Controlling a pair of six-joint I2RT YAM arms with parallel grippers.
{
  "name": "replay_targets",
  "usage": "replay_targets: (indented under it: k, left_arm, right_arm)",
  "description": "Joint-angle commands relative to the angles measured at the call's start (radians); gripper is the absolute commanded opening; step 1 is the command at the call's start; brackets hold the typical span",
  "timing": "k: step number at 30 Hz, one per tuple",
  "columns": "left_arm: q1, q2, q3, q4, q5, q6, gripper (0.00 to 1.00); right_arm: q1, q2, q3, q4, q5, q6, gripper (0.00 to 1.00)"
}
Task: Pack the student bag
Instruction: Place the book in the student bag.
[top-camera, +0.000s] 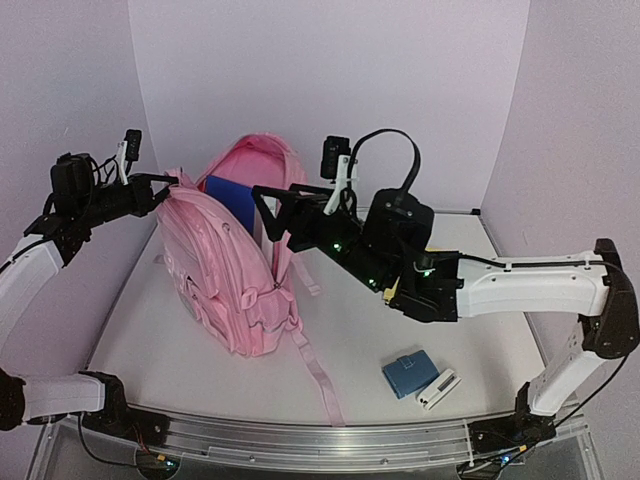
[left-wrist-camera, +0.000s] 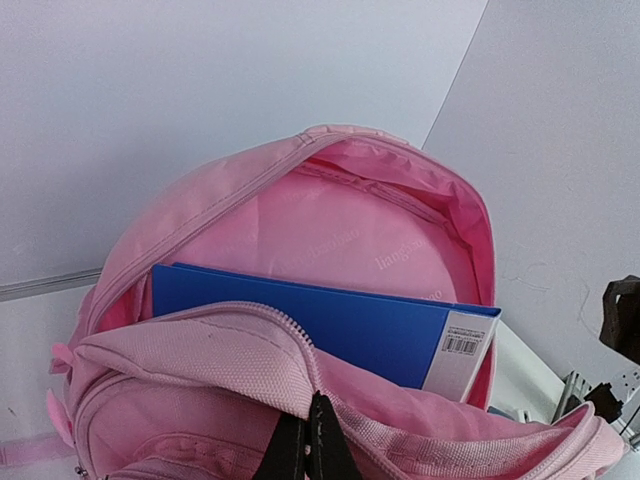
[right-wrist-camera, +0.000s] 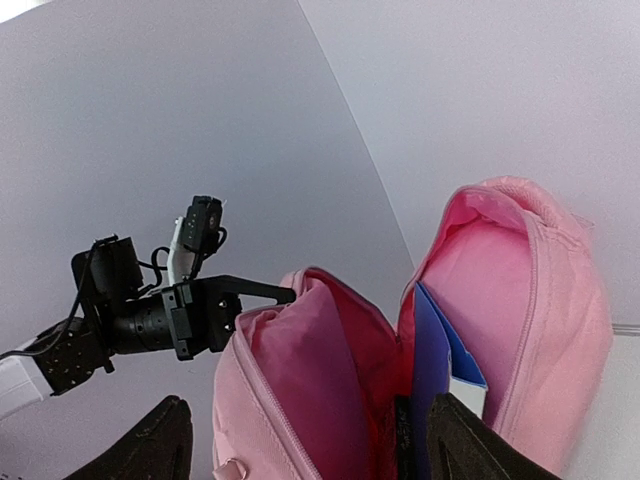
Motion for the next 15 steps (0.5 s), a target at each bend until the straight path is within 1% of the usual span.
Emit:
replay_targets:
  k: [1, 5, 7, 12, 15]
  left_arm:
    - [-0.002, 0.000, -0.035, -0.109, -0.033, 0.017, 0.00]
    - [-0.003, 0.003, -0.036, -0.110, -0.043, 0.020, 0.00]
    - [-0.002, 0.003, -0.037, -0.110, -0.044, 0.022, 0.00]
    - [-0.002, -0.005, -0.040, -0.110, -0.050, 0.024, 0.00]
    - [-0.002, -0.009, -0.041, -0.110, -0.052, 0.025, 0.00]
  right_arm:
    - [0.004, -0.099, -0.072, -0.186, -0.021, 0.043, 0.80]
    - [0.005, -0.125, -0.125, -0.328, -0.066, 0.082, 0.77]
    - [0.005, -0.118, -0.134, -0.390, -0.097, 0.119, 0.74]
    - [0.004, -0.044, -0.140, -0.499, -0.121, 0.192, 0.68]
    - [0.004, 0.004, -0.126, -0.530, -0.144, 0.209, 0.65]
